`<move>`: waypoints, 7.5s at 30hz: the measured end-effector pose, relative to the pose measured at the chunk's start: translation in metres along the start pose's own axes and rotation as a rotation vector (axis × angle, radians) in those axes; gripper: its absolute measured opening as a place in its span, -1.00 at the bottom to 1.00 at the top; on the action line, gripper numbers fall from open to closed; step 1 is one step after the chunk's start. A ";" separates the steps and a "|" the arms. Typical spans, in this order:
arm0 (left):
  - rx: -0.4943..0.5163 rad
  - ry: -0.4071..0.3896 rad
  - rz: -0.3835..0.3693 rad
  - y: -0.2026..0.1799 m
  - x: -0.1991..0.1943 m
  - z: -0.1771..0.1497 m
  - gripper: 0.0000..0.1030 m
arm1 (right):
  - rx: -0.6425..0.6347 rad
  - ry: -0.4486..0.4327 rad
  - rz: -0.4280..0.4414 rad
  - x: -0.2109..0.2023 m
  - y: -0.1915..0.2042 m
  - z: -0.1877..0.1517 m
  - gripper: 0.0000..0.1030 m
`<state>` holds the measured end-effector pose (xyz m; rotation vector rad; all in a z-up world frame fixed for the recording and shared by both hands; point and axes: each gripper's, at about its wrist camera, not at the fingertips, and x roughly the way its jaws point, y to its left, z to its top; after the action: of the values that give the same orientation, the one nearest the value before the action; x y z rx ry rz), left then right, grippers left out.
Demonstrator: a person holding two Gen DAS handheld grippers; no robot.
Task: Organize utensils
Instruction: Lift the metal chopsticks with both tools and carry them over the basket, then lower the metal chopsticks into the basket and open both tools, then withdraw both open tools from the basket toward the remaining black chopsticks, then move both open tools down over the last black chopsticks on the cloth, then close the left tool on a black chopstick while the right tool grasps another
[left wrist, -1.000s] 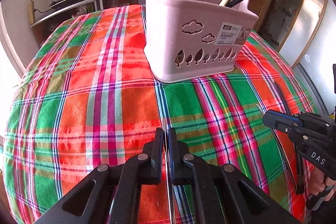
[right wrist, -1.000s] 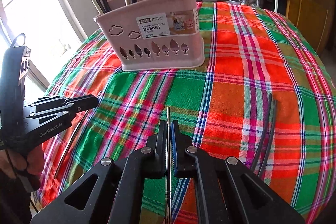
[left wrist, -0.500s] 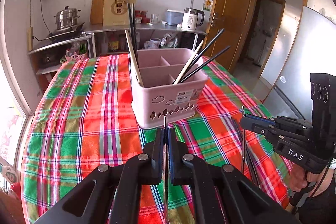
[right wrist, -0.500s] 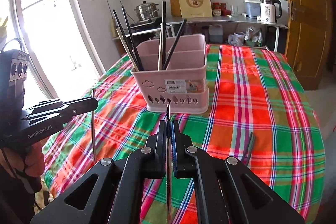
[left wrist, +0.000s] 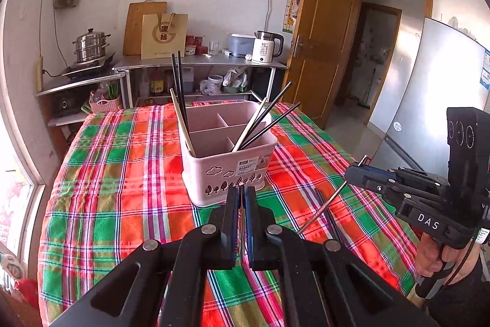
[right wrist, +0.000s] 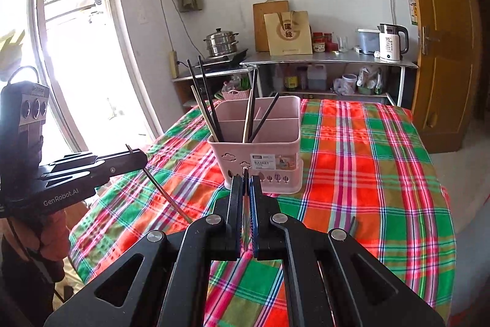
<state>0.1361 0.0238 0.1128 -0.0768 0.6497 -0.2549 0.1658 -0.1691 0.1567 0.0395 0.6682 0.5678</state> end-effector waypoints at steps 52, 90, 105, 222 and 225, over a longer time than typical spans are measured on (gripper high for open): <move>-0.053 -0.117 0.056 0.047 0.035 0.135 -0.93 | -0.050 -0.146 0.004 0.059 0.019 0.130 -0.92; -0.070 0.015 0.083 0.061 0.088 0.082 -0.91 | -0.027 -0.016 -0.043 0.070 -0.007 0.102 -0.73; -0.055 -0.114 0.084 0.030 0.003 0.022 -0.85 | -0.005 -0.101 -0.062 -0.015 -0.017 0.045 -0.71; -0.096 0.275 0.079 -0.003 0.110 -0.112 -0.87 | 0.088 0.292 -0.113 0.054 -0.076 -0.112 -0.77; -0.094 0.285 0.069 0.002 0.113 -0.109 -0.86 | 0.083 0.298 -0.122 0.062 -0.076 -0.106 -0.72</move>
<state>0.1574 -0.0026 -0.0407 -0.1095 0.9462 -0.1699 0.1789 -0.2169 0.0214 -0.0091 0.9771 0.4311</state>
